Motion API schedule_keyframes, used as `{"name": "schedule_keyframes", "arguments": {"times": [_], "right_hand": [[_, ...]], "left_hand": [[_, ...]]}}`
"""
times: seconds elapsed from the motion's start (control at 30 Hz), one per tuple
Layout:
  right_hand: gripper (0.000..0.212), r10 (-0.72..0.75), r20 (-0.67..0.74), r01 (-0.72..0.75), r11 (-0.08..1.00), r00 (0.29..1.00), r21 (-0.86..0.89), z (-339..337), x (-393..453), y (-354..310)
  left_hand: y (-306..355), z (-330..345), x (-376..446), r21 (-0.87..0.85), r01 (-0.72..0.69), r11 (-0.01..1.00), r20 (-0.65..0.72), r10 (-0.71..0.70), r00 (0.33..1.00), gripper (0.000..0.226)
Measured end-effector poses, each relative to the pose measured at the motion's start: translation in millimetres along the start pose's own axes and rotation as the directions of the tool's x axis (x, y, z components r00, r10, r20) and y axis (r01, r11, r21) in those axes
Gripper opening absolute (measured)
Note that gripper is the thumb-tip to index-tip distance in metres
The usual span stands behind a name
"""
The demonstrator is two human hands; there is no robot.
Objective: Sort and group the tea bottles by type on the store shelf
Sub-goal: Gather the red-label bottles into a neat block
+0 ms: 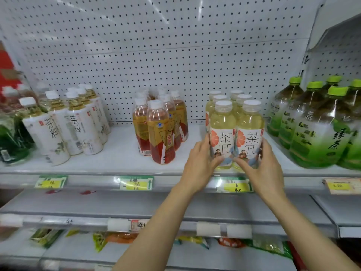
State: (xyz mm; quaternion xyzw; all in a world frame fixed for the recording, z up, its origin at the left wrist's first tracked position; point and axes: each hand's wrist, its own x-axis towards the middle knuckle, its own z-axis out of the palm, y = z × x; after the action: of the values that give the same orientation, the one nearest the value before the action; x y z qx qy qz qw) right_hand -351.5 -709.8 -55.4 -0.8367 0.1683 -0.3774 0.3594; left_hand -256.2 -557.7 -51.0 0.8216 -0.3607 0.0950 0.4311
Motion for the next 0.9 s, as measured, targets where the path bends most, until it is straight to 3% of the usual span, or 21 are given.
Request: {"name": "schedule_keyframes", "arguments": {"times": [0.07, 0.13, 0.23, 0.33, 0.4, 0.47, 0.57, 0.67, 0.9], "right_hand": [[0.082, -0.111, -0.148, 0.092, 0.987, 0.983, -0.132, 1, -18, -4], [0.071, -0.332, -0.253, 0.287, 0.937, 0.909, -0.199, 9, -35, -11], [0.056, -0.514, -0.215, 0.488, 0.857, 0.830, -0.165, 34, -49, -24], [0.049, -0.488, -0.129, 0.489, 0.872, 0.863, -0.022, 72, -54, -58], [0.050, -0.398, -0.060, 0.401, 0.914, 0.915, 0.054, 98, -53, -85], [0.057, -0.293, 0.011, 0.291, 0.952, 0.956, 0.097, 121, -45, -107], [0.073, -0.176, 0.060, 0.168, 0.979, 0.983, 0.117, 147, -29, -128], [0.082, -0.084, 0.088, 0.073, 0.991, 0.993, 0.116, 163, -16, -131], [0.087, 0.020, 0.083, -0.031, 0.990, 0.996, 0.136, 181, -5, -136]], "left_hand": [[-5, -6, -20, 0.093, -0.028, 0.995, -0.124, 0.040, 0.992, 0.067], [-16, -22, -34, 0.094, -0.063, 0.994, -0.323, 0.090, 0.942, 0.056], [-36, -62, -37, 0.028, -0.083, 0.996, -0.609, 0.083, 0.789, 0.039], [-64, -114, -24, -0.084, 0.028, 0.996, -0.718, -0.080, 0.692, 0.037], [-88, -146, -8, -0.187, 0.114, 0.976, -0.678, -0.211, 0.704, 0.046], [-107, -169, 10, -0.251, 0.189, 0.949, -0.539, -0.300, 0.787, 0.058], [-114, -182, 36, -0.280, 0.163, 0.946, -0.292, -0.245, 0.924, 0.065], [-113, -184, 50, -0.326, 0.155, 0.933, -0.161, -0.216, 0.963, 0.064], [-133, -198, 50, -0.233, 0.082, 0.969, -0.238, -0.138, 0.961, 0.062]]}}
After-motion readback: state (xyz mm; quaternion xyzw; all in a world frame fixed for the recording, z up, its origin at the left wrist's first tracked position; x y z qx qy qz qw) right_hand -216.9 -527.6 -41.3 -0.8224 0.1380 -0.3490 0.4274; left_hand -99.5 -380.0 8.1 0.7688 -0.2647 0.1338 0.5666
